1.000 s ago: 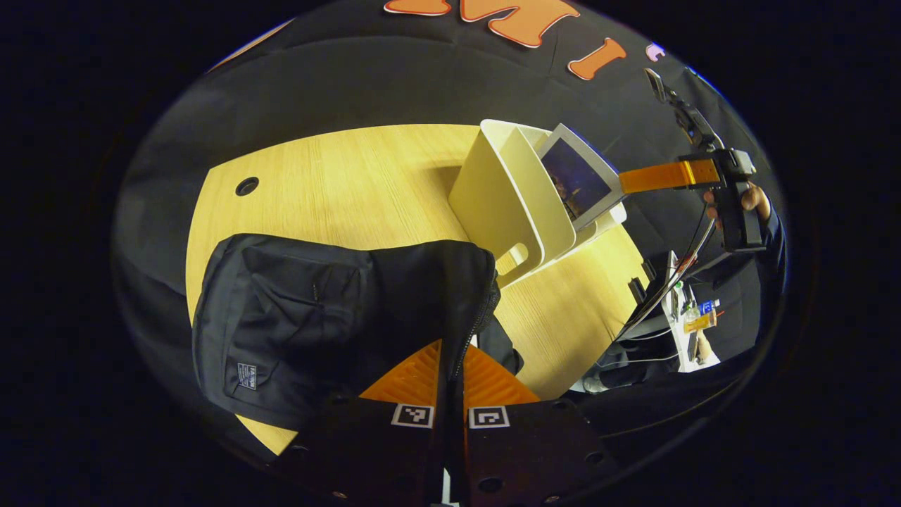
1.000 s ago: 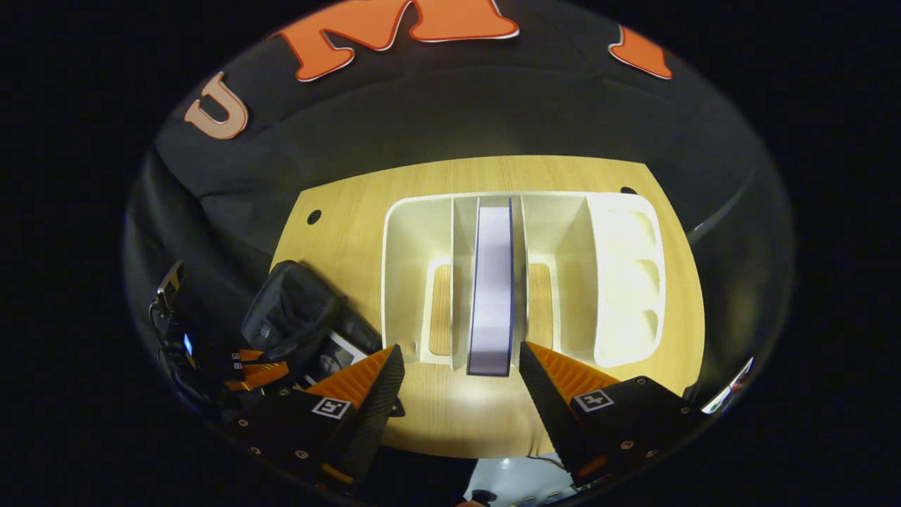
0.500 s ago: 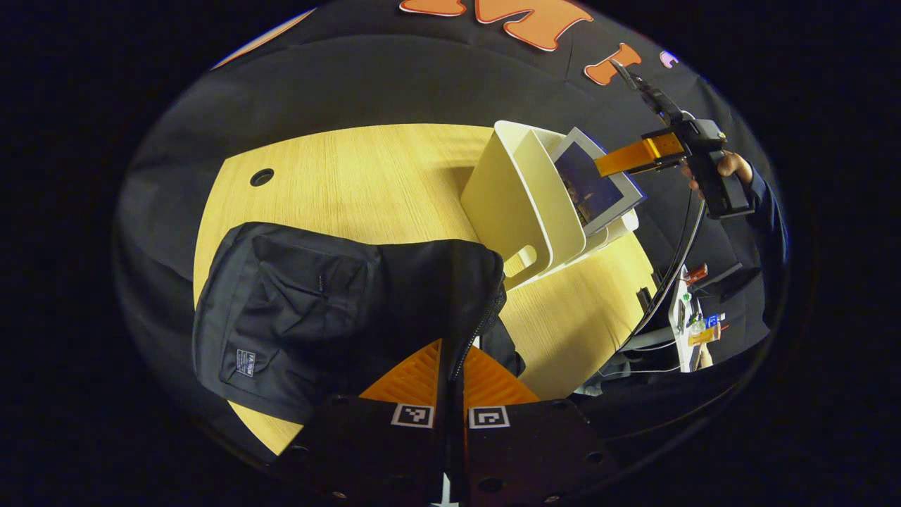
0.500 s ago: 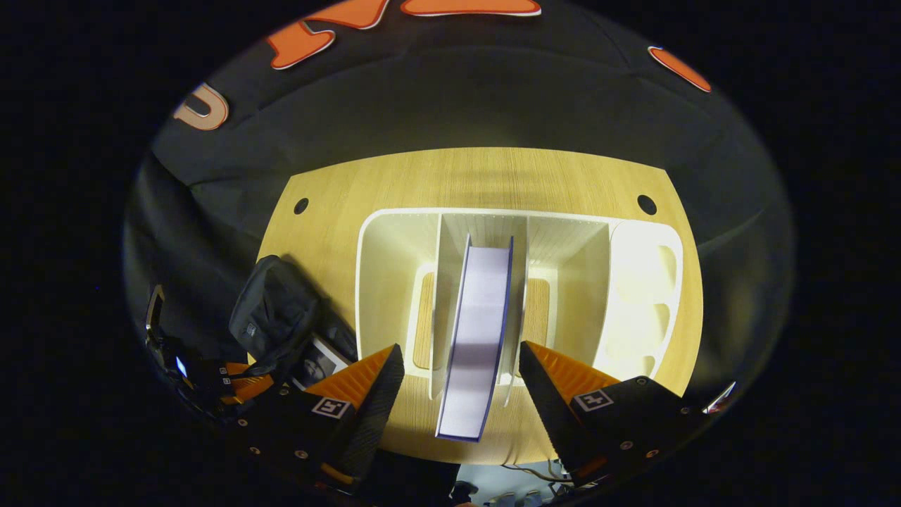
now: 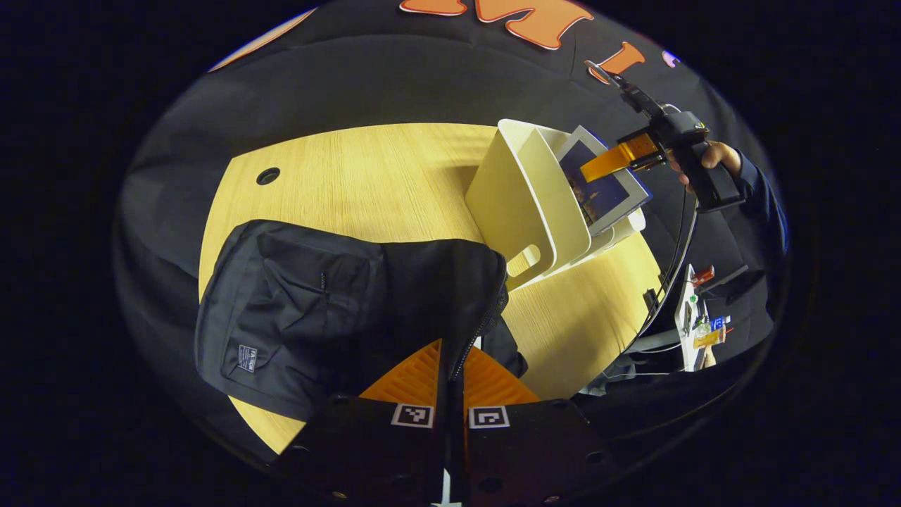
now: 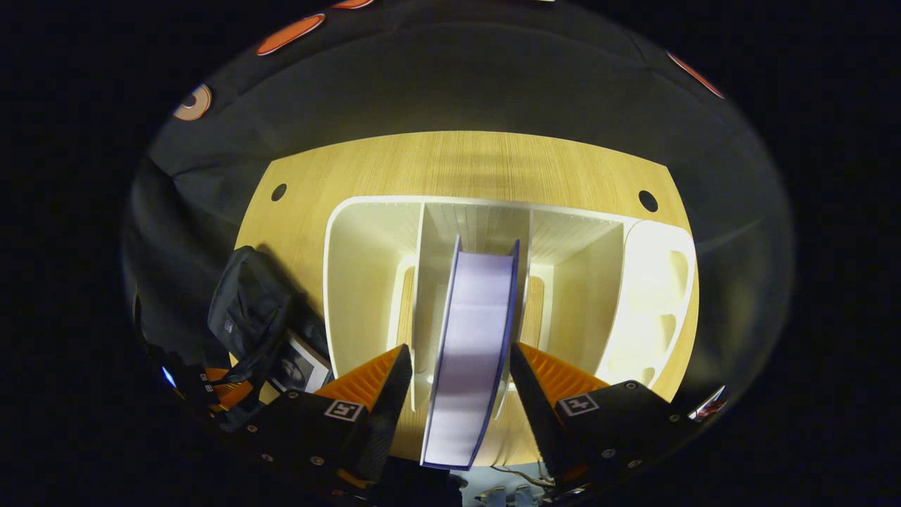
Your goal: Open the schoolbag, grab two books from the bookshelf and put them into the schoolbag.
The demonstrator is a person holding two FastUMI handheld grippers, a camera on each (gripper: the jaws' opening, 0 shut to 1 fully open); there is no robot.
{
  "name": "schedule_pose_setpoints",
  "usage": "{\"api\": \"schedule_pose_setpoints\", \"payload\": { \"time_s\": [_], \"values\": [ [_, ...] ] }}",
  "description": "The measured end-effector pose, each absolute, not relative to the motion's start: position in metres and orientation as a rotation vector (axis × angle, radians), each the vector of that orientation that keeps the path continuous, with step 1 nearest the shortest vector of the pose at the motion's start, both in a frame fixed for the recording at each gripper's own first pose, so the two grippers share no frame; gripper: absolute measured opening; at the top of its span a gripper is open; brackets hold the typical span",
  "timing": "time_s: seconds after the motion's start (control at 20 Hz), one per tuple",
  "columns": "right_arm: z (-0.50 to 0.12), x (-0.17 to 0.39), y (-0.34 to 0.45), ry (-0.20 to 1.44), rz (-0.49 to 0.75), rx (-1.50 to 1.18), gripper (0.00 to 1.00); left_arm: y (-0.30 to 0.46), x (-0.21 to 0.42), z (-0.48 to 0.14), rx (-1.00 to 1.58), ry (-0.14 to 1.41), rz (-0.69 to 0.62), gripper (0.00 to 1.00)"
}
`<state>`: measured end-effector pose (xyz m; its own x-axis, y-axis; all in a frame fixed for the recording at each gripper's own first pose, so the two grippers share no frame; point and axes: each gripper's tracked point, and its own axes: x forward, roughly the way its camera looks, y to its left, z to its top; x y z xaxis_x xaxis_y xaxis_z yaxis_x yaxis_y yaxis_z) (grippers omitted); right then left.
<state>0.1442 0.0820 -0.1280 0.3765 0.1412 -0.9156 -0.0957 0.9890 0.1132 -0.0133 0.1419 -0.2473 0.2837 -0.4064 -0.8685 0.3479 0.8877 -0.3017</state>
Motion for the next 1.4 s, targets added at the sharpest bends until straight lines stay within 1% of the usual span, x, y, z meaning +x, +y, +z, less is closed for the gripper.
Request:
{"api": "schedule_pose_setpoints", "payload": {
  "time_s": [0.1, 0.15, 0.2, 0.25, 0.3, 0.35, 0.4, 0.45, 0.75, 1.1, 1.4],
  "values": [
    [-0.132, 0.142, 0.087, 1.196, 0.146, 0.053, 0.74, 0.142, -0.014, -0.248, -0.056, 1.175, -0.508, 0.04],
    [-0.134, 0.145, 0.084, 1.188, 0.135, 0.042, 0.73, 0.141, -0.015, -0.248, -0.055, 1.172, -0.512, 0.04],
    [-0.135, 0.144, 0.083, 1.193, 0.125, 0.033, 0.59, 0.142, -0.015, -0.247, -0.057, 1.170, -0.513, 0.04],
    [-0.136, 0.143, 0.085, 1.198, 0.115, 0.035, 0.55, 0.142, -0.015, -0.247, -0.057, 1.168, -0.515, 0.04],
    [-0.136, 0.143, 0.084, 1.204, 0.104, 0.038, 0.58, 0.142, -0.016, -0.246, -0.058, 1.165, -0.517, 0.04],
    [-0.139, 0.143, 0.081, 1.202, 0.084, 0.028, 0.54, 0.142, -0.015, -0.246, -0.058, 1.162, -0.520, 0.04],
    [-0.137, 0.142, 0.080, 1.203, 0.076, 0.033, 0.46, 0.142, -0.014, -0.247, -0.061, 1.161, -0.520, 0.04],
    [-0.138, 0.141, 0.083, 1.211, 0.079, 0.043, 0.42, 0.141, -0.015, -0.246, -0.064, 1.160, -0.527, 0.04],
    [-0.136, 0.121, 0.081, 1.223, 0.039, 0.089, 0.39, 0.140, -0.016, -0.246, -0.062, 1.154, -0.560, 0.04],
    [-0.118, 0.087, 0.075, 1.200, 0.015, 0.149, 0.38, 0.145, -0.017, -0.243, -0.035, 1.143, -0.605, 0.04],
    [-0.109, 0.043, 0.073, 1.186, 0.009, 0.159, 0.37, 0.146, -0.019, -0.243, -0.028, 1.135, -0.634, 0.04]
  ]
}}
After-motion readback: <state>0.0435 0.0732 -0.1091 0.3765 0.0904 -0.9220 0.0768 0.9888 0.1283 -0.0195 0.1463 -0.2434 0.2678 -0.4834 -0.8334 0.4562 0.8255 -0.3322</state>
